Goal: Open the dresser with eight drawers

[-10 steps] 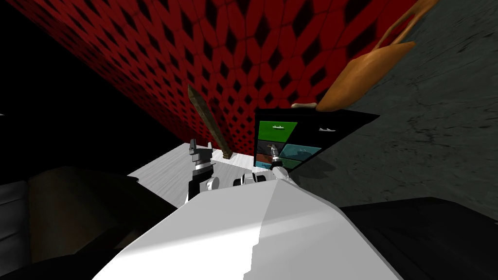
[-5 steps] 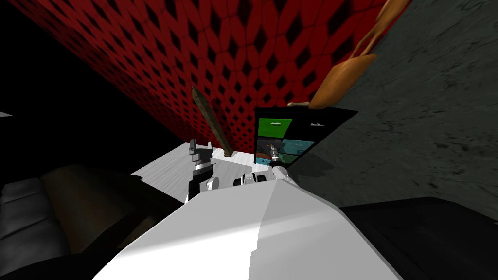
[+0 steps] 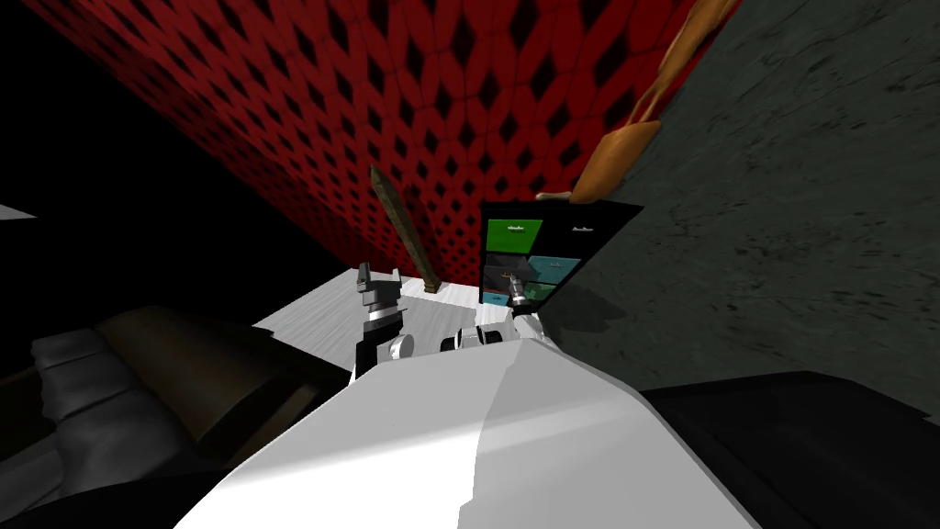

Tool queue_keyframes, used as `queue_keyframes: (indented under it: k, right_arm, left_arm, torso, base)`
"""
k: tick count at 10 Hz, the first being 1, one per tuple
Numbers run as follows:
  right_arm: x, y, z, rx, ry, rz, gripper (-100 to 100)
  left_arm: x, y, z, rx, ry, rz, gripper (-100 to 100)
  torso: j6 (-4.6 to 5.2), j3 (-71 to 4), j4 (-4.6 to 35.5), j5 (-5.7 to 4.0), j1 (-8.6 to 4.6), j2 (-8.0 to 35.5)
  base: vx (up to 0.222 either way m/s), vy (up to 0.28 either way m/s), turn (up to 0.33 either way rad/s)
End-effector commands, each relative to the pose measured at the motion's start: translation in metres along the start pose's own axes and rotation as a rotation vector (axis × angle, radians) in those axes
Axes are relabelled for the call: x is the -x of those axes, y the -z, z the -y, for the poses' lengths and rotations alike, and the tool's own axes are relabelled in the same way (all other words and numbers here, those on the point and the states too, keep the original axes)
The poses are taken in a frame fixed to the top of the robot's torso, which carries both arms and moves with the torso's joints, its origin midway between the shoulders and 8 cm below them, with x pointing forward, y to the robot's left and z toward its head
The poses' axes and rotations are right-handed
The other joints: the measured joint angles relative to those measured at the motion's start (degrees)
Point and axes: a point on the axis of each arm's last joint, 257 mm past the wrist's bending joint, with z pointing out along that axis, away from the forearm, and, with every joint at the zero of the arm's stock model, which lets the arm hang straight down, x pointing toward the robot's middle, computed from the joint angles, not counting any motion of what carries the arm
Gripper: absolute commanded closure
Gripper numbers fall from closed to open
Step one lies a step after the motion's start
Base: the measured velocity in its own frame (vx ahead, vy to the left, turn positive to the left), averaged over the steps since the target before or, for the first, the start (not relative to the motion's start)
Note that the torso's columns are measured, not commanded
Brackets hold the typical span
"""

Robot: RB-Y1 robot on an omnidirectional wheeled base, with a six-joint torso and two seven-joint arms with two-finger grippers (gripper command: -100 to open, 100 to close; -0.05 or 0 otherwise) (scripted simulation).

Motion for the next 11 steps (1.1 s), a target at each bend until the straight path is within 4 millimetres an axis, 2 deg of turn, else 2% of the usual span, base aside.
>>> queue_keyframes:
  k: [1, 8, 9, 10, 11]
  right_arm:
    - [-0.005, -0.018, 0.011, 0.001, -0.003, 0.013, -100]
    - [-0.014, -0.058, 0.044, -0.003, -0.012, 0.054, -100]
    - [-0.013, -0.052, 0.035, 0.011, -0.011, 0.051, -100]
    - [-0.014, -0.052, 0.034, 0.016, -0.01, 0.053, 0]
    - [-0.014, -0.051, 0.032, 0.021, -0.01, 0.053, 0]
  left_arm:
    - [0.0, 0.0, 0.0, 0.0, 0.0, 0.0, 0]
    - [0.0, 0.0, 0.0, 0.0, 0.0, 0.0, 0]
    - [0.0, 0.0, 0.0, 0.0, 0.0, 0.0, 0]
    - [0.0, 0.0, 0.0, 0.0, 0.0, 0.0, 0]
    - [0.0, 0.0, 0.0, 0.0, 0.0, 0.0, 0]
  torso:
    - [-0.1, -0.15, -0.12, -0.05, 0.01, -0.29]
    - [-0.18, -0.03, 0.0, -0.02, 0.07, -0.04]
    - [-0.18, 0.04, 0.09, 0.04, 0.14, 0.06]
    - [-0.2, 0.03, 0.02, -0.01, 0.11, 0.02]
    - [-0.2, -0.03, -0.03, -0.04, 0.07, -0.07]
  base:
    - [-0.028, 0.054, -0.08]
    - [-0.019, 0.044, -0.049]
    - [-0.011, 0.014, -0.013]
    - [0.0, 0.0, 0.0]
    - [0.0, 0.0, 0.0]
